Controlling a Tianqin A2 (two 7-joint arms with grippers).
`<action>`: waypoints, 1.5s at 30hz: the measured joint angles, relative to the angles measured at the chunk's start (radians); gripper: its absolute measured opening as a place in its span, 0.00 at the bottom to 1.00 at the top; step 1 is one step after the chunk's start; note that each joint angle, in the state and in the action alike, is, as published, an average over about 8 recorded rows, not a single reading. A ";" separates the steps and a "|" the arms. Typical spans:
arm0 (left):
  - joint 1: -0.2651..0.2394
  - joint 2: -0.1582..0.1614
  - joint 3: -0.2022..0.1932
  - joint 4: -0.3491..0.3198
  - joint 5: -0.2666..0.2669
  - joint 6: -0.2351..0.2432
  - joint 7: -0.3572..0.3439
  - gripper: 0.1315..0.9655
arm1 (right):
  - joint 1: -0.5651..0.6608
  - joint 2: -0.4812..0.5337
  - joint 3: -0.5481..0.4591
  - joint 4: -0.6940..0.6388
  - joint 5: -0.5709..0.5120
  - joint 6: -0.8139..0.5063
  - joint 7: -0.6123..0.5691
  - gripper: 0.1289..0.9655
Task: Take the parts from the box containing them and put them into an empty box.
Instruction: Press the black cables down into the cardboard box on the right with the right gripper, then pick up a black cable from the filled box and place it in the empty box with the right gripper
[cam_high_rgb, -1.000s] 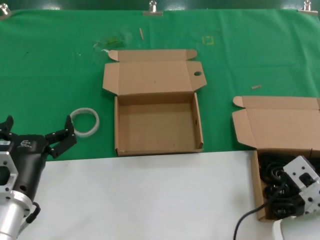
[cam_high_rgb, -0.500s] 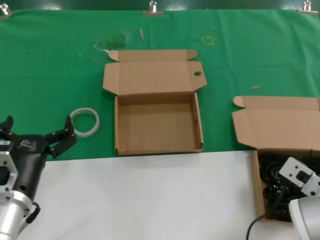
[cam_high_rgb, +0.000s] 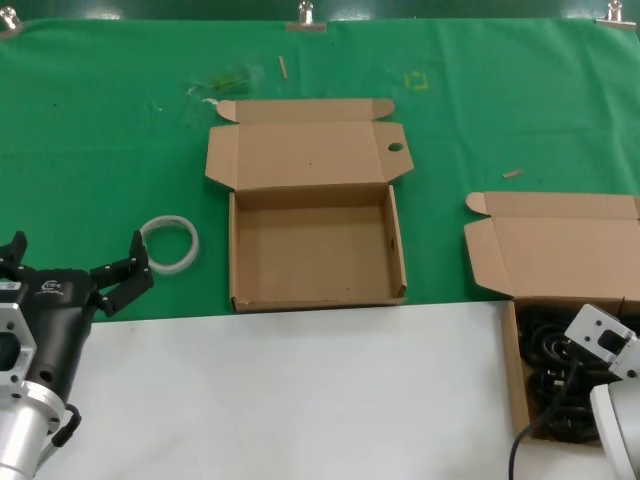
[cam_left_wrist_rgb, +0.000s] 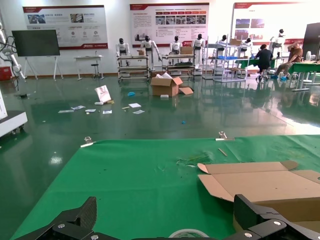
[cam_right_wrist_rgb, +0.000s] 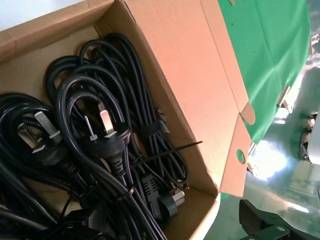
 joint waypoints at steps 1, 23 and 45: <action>0.000 0.000 0.000 0.000 0.000 0.000 0.000 1.00 | 0.001 0.000 -0.001 -0.003 0.000 -0.003 0.001 0.97; 0.000 0.000 0.000 0.000 0.000 0.000 0.000 1.00 | -0.010 -0.039 0.074 0.006 0.001 -0.034 -0.089 0.64; 0.000 0.000 0.000 0.000 0.000 0.000 0.000 1.00 | -0.014 -0.075 0.151 0.057 0.001 -0.050 -0.181 0.18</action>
